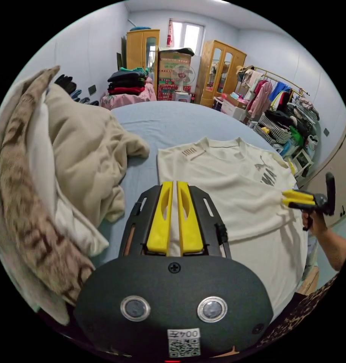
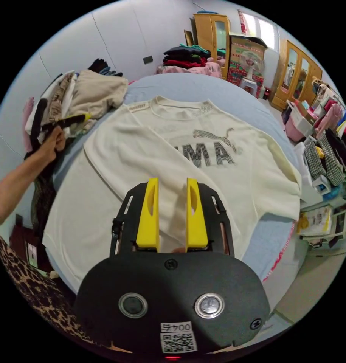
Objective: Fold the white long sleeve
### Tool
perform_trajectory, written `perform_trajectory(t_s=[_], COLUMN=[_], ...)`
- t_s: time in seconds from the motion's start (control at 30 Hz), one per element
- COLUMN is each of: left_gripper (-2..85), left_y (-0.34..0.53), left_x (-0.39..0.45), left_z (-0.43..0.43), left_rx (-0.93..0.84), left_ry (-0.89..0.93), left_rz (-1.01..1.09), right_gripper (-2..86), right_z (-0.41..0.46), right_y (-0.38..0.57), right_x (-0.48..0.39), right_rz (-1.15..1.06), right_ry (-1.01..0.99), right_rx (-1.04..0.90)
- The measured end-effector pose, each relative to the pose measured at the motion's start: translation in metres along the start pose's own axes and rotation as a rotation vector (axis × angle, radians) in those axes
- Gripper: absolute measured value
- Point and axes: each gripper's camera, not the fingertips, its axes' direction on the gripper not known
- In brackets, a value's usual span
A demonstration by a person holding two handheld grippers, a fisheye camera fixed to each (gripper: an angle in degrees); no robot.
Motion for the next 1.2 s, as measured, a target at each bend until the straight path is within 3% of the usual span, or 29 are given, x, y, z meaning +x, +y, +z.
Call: perform_trajectory(t_s=[0.23, 0.47, 0.7, 0.8, 0.9, 1.03, 1.2], left_gripper=[4.6, 6.7, 2.7, 1.8, 1.8, 3.2, 6.6], left_y=[-0.068, -0.093, -0.099, -0.099, -0.098, -0.1, -0.101], left_x=[0.012, 0.017, 0.018, 0.017, 0.003, -0.034, -0.078], left_z=[0.068, 0.107, 0.129, 0.117, 0.127, 0.1, 0.095], left_rx=[-0.122, -0.182, -0.201, -0.103, -0.151, -0.055, -0.066], left_ry=[-0.057, -0.077, -0.102, -0.203, -0.128, 0.058, 0.072], left_rz=[0.079, 0.088, 0.106, 0.091, 0.073, 0.016, -0.105], right_gripper=[11.4, 11.3, 11.4, 11.3, 11.3, 11.3, 11.3], right_z=[0.032, 0.044, 0.054, 0.057, 0.059, 0.061, 0.061], right_y=[0.015, 0.013, 0.013, 0.013, 0.013, 0.014, 0.014], right_x=[-0.038, -0.048, -0.062, -0.067, -0.071, -0.075, -0.079], right_rz=[-0.068, -0.048, -0.048, -0.048, -0.047, -0.046, -0.044], right_ry=[0.151, 0.118, 0.119, 0.122, 0.121, 0.118, 0.116], right_rx=[0.075, 0.076, 0.077, 0.077, 0.078, 0.078, 0.079])
